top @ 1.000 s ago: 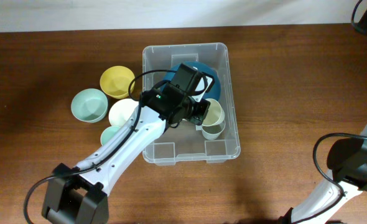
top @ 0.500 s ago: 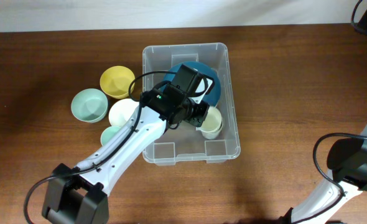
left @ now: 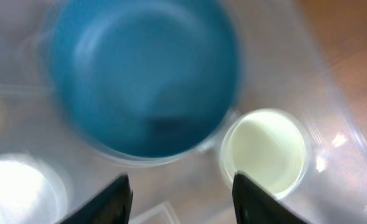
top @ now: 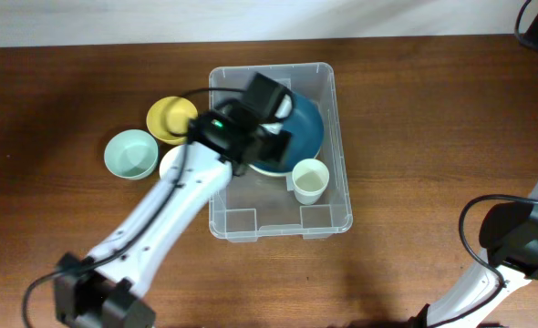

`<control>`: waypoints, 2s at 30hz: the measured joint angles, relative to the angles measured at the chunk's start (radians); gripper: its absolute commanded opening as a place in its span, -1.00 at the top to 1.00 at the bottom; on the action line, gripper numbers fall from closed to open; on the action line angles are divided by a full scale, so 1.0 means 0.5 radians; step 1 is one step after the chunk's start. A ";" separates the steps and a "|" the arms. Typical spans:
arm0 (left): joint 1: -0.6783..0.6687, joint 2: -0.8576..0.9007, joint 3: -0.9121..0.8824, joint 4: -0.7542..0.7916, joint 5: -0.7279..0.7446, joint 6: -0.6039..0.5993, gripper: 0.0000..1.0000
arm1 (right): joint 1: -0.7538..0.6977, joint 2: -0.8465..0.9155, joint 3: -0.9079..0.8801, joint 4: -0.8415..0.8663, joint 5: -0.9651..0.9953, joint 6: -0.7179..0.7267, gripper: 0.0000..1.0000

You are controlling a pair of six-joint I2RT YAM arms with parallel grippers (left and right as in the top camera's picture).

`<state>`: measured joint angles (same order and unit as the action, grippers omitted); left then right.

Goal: Pack container

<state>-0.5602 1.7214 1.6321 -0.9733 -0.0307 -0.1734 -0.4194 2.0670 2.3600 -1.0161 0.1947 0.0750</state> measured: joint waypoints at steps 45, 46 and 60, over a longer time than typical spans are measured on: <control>1.109 -0.211 -1.135 -0.063 0.088 -0.182 0.36 | 0.000 0.000 0.000 0.000 0.000 -0.001 -0.98; 1.109 -0.211 -1.145 -0.057 0.088 -0.191 0.56 | 0.000 0.000 0.000 -0.001 0.000 0.001 -0.98; 1.109 -0.267 -1.147 -0.209 0.077 -0.175 0.99 | 0.000 0.000 0.000 0.000 0.000 0.000 -0.98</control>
<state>-0.0059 1.5879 1.0584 -1.0779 0.0078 -0.2611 -0.4194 2.0670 2.3600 -1.0161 0.1947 0.0750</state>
